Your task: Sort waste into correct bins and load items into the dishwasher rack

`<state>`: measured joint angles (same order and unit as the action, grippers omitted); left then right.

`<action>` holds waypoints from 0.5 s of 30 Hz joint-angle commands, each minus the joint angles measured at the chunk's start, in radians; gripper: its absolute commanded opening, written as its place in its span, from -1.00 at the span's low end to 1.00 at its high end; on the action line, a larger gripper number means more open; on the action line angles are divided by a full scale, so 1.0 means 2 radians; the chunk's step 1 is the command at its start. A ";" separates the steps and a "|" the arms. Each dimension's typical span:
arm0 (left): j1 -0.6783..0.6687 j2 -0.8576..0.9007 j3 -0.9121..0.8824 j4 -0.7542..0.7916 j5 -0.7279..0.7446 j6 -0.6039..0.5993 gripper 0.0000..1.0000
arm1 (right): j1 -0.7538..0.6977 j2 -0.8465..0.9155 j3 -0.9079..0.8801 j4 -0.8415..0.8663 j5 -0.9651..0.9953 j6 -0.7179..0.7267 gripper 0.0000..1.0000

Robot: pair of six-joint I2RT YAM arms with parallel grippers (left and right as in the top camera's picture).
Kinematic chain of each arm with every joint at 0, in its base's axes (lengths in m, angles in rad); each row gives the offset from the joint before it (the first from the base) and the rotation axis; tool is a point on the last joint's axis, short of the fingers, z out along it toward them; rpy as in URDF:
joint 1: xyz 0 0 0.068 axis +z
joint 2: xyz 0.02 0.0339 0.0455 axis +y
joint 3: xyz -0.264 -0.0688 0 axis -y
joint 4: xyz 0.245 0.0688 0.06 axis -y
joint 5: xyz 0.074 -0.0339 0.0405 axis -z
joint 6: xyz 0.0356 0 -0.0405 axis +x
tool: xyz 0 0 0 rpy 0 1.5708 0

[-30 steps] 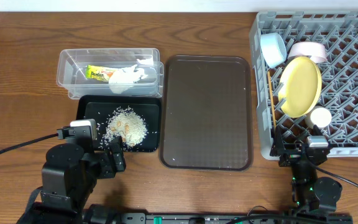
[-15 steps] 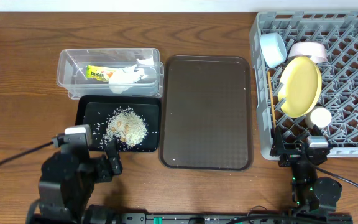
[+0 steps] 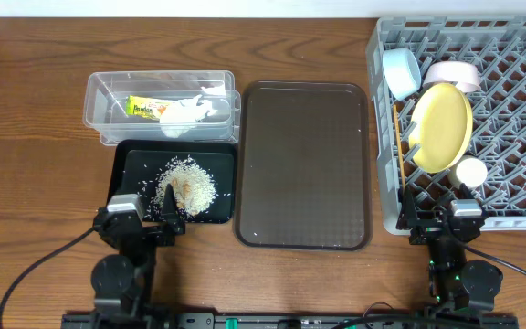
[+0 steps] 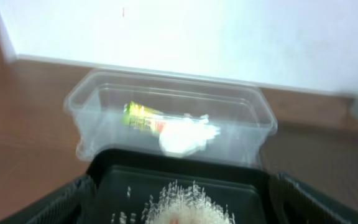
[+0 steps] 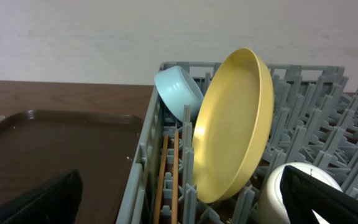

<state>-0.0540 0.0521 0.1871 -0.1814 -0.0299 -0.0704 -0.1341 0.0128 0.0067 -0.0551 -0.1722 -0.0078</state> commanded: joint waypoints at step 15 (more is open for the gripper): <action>0.003 -0.023 -0.092 0.054 0.011 0.026 0.83 | 0.005 -0.001 -0.001 -0.001 -0.006 -0.004 0.99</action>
<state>-0.0532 0.0101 0.0158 -0.0223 0.0010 -0.0319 -0.1341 0.0128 0.0067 -0.0551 -0.1730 -0.0082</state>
